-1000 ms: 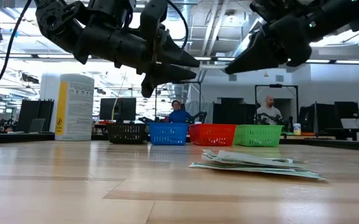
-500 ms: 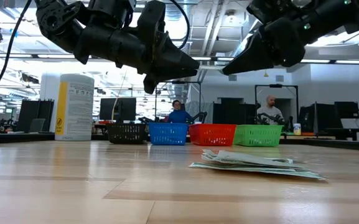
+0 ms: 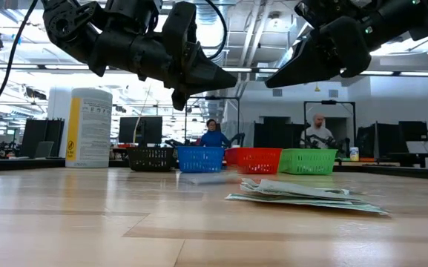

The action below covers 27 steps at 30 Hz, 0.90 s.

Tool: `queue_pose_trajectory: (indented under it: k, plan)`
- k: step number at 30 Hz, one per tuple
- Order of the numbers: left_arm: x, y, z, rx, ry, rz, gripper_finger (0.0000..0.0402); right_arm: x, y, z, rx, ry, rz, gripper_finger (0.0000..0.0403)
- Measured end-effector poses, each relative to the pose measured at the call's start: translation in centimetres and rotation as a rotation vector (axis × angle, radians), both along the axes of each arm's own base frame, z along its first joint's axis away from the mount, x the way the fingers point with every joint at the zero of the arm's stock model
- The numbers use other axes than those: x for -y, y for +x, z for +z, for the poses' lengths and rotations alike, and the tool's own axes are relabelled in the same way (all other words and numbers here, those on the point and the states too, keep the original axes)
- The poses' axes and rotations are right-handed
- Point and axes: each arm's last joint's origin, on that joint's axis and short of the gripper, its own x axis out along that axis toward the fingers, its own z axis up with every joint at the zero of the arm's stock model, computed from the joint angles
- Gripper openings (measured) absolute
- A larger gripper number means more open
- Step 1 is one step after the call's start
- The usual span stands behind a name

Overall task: Pick & Place First Aid Supplies
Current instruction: Put the green pad into the blue bin

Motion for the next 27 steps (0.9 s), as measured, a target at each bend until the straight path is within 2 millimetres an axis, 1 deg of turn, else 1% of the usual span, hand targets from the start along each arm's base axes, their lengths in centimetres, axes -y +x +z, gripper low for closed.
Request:
queue_pose_trajectory:
  k: [14, 17, 21, 24, 27]
  plan:
    - [0.0, 0.0, -0.1, -0.009, 0.015, -0.004, 0.0012, -0.1, 0.0, 0.0, -0.005, 0.013, 0.022, 0.0088]
    - [0.0, -0.1, -0.4, -0.038, 0.016, -0.004, 0.0014, -0.1, 0.0, 0.0, -0.006, 0.013, 0.023, 0.0088]
    - [0.4, -0.4, -1.4, -0.149, 0.087, -0.029, 0.0033, -0.1, 0.0, -0.1, -0.010, 0.013, 0.025, 0.0088]
    - [0.9, -0.8, -2.1, -0.221, 0.156, -0.053, 0.0057, -0.1, 0.0, -0.2, -0.018, 0.017, 0.034, 0.0088]
    - [1.3, -1.4, -2.8, -0.255, 0.218, -0.089, 0.0084, -0.1, 0.0, -0.2, -0.019, 0.019, 0.038, 0.0088]
